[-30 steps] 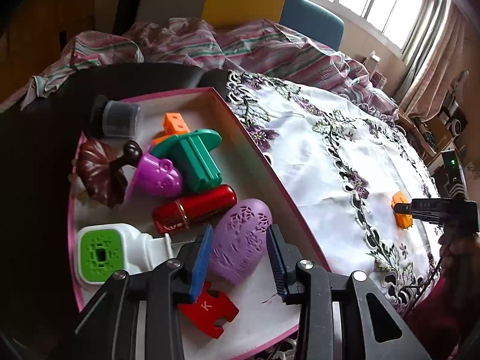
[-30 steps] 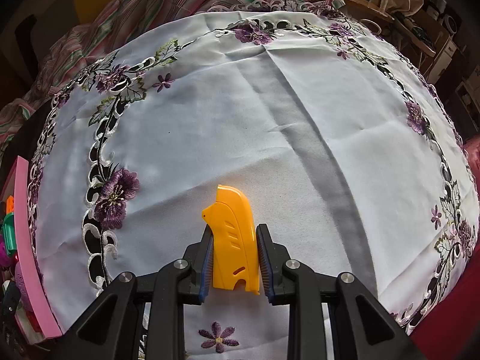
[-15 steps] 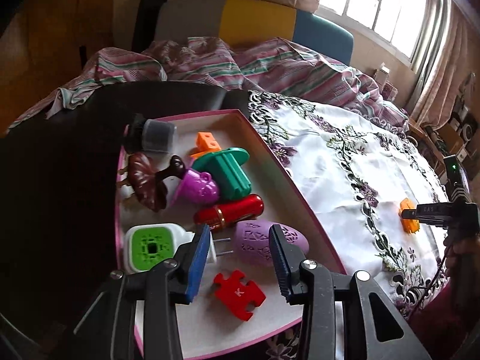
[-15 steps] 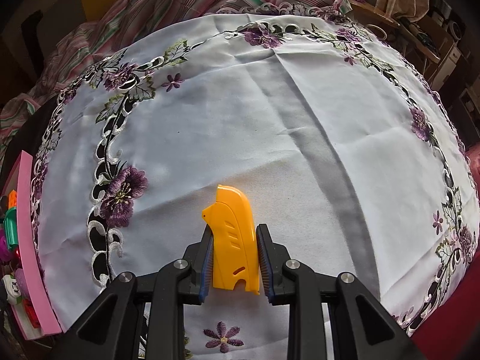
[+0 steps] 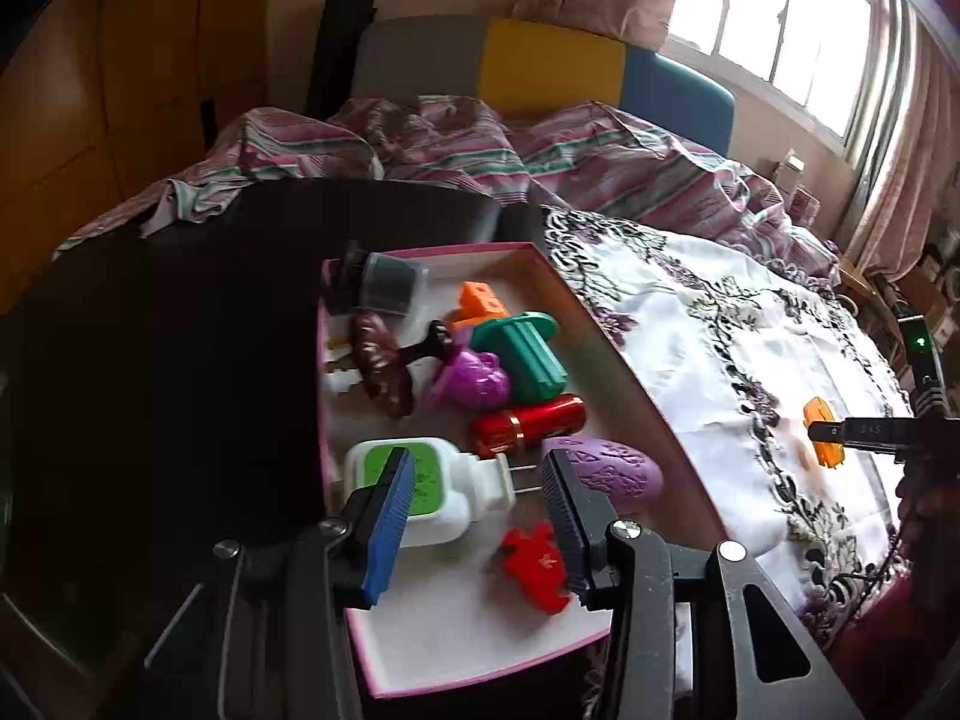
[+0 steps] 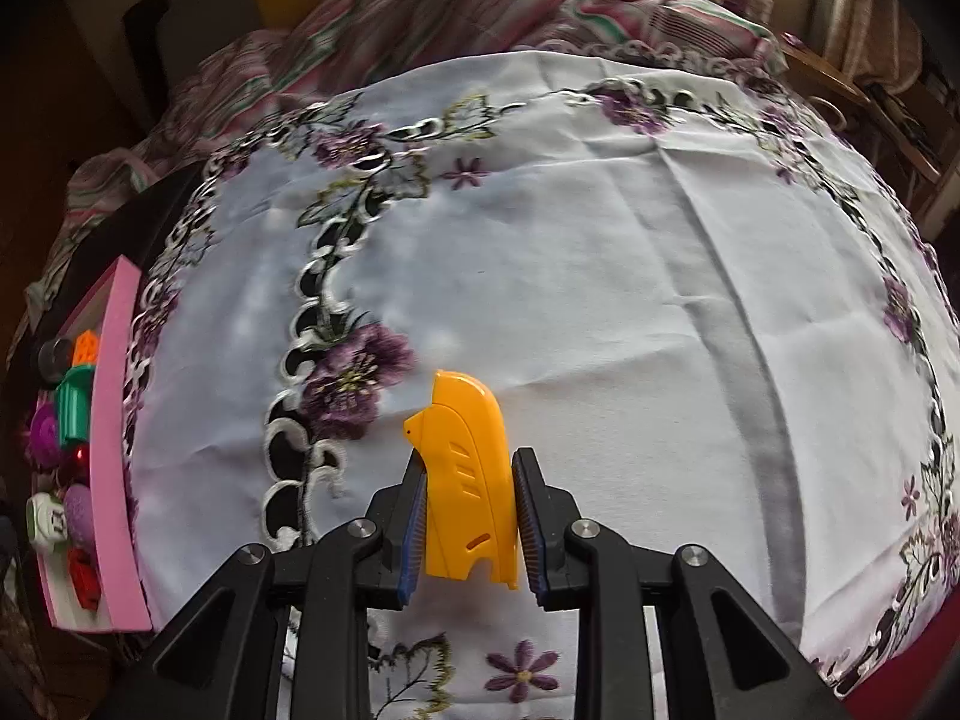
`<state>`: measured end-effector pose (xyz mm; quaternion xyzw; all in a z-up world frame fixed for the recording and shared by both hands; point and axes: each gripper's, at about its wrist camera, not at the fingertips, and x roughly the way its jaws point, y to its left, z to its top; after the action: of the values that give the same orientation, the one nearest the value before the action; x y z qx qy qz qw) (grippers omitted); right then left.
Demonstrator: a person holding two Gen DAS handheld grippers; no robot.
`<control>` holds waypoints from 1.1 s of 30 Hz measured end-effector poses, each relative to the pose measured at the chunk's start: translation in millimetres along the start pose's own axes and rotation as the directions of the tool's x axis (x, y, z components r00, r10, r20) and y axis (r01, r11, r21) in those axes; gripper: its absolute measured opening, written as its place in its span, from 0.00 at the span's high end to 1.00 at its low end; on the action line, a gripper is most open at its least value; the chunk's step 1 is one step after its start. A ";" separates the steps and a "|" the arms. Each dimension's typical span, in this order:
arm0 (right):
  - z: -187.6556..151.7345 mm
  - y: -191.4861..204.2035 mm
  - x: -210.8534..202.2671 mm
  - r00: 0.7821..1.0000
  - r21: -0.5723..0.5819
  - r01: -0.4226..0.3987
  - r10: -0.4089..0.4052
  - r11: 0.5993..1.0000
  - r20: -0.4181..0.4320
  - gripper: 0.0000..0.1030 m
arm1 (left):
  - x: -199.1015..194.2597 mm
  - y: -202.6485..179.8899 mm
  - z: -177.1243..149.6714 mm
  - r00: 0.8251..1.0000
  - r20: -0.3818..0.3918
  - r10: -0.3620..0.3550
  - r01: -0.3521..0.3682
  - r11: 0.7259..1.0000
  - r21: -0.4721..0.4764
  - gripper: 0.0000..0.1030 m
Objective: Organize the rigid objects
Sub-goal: 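Lower the lilac egg toy into the tray and open the left gripper, then carry the orange-yellow block into the tray and open the right gripper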
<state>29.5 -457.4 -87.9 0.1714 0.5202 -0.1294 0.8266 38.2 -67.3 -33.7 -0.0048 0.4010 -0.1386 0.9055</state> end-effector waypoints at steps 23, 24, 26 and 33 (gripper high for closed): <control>-13.4 58.9 -9.5 0.995 -0.206 -0.095 0.094 0.974 -0.017 0.75 | -17.1 51.3 -12.2 0.996 0.004 0.091 -0.091 0.992 -0.089 0.49; -14.4 70.6 -14.6 0.993 -0.227 -0.117 0.119 0.967 -0.007 0.75 | -17.1 52.4 -12.7 0.996 0.002 0.092 -0.092 0.992 -0.092 0.49; -16.8 100.2 -25.3 0.984 -0.285 -0.168 0.176 0.944 0.004 0.75 | -17.0 54.2 -12.9 0.996 0.001 0.095 -0.094 0.991 -0.096 0.49; -28.5 201.8 -48.6 0.937 -0.448 -0.319 0.350 0.836 -0.013 0.75 | -18.4 59.9 -13.4 0.994 0.002 0.109 -0.108 0.989 -0.104 0.45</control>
<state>64.7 -260.5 -25.3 0.0624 0.4690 0.1328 0.8709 31.5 -3.7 -36.6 -0.0304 0.4037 -0.0683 0.9118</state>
